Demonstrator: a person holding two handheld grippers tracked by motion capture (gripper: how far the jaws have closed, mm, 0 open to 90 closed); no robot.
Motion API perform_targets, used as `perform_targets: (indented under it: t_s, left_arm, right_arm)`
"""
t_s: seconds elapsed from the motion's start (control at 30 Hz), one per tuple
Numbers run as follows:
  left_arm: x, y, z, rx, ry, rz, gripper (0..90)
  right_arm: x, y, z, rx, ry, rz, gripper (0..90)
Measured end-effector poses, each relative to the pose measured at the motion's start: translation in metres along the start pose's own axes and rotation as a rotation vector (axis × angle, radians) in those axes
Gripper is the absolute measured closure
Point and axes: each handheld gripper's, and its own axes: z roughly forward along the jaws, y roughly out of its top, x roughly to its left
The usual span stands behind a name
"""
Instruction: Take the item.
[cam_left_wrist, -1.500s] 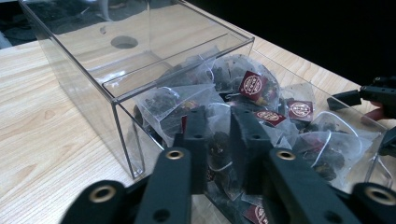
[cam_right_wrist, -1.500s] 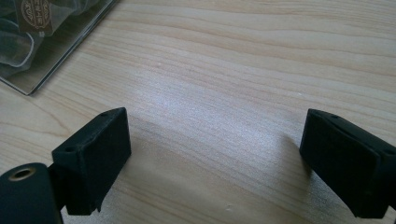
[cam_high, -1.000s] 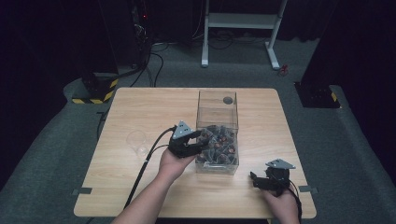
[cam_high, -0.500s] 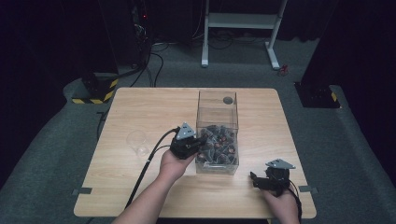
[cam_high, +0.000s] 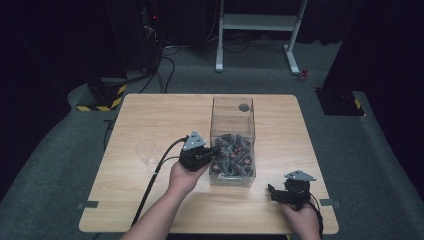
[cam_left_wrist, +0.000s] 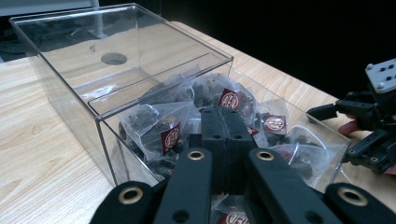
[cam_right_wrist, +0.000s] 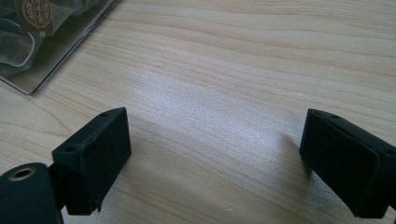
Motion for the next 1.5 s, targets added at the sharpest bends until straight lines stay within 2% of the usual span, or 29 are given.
perform_targets:
  t_s: [0.07,0.67,1.5]
  left_arm:
    - [0.000,0.001,-0.003,-0.013,-0.014,-0.003,89.8]
    - [0.003,0.003,-0.016,-0.047,-0.021,-0.019,89.8]
    - [0.007,0.004,-0.047,-0.081,-0.003,-0.008,89.9]
  right_arm:
    - [0.000,0.000,0.000,0.000,0.000,0.000,8.6]
    - [0.000,0.000,0.000,-0.001,0.000,-0.004,8.9]
    - [0.000,0.000,0.000,-0.004,0.002,-0.007,9.4]
